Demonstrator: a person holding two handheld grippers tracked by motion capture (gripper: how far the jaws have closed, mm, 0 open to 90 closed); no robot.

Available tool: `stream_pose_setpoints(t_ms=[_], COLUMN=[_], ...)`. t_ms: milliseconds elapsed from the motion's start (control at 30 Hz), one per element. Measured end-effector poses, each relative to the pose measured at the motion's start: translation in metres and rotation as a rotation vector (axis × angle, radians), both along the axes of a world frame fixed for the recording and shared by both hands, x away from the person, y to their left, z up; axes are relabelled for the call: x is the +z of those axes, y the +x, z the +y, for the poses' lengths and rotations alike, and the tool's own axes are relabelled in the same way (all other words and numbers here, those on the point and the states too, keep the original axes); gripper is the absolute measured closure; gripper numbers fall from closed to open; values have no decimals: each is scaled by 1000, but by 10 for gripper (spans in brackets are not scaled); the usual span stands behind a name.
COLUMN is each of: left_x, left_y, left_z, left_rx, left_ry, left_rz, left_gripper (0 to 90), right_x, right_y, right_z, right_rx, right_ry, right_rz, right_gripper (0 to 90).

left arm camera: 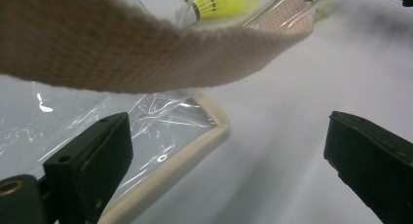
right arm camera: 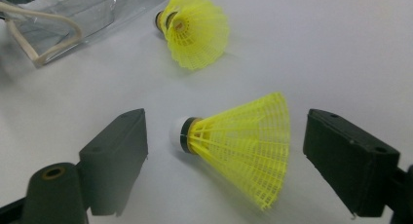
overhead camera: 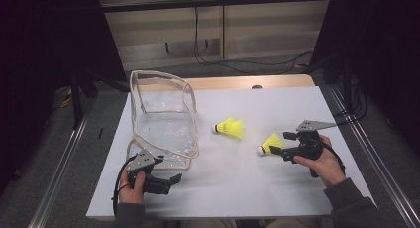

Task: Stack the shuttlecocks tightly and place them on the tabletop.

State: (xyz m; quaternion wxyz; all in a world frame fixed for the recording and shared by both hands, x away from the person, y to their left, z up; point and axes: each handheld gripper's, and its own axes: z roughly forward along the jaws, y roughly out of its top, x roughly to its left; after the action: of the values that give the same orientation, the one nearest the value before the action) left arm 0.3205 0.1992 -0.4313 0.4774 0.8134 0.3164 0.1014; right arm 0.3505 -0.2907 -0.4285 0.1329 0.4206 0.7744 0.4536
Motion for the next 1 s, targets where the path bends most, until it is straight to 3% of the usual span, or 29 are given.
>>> stream_pose_setpoints(t_ms=[167, 567, 1000], left_x=[0, 0, 0], left_y=[0, 0, 0], left_z=[0, 0, 1], left_rx=[1, -2, 3], left_ry=[-1, 1, 2], left_rz=[-1, 1, 1], left_gripper=[38, 38, 38], right_x=[-3, -9, -14], right_y=[-1, -1, -1], right_z=[1, 4, 6], right_rx=[3, 50, 72], right_ry=[-5, -42, -60], right_rz=[13, 26, 39], right_gripper=[149, 362, 483])
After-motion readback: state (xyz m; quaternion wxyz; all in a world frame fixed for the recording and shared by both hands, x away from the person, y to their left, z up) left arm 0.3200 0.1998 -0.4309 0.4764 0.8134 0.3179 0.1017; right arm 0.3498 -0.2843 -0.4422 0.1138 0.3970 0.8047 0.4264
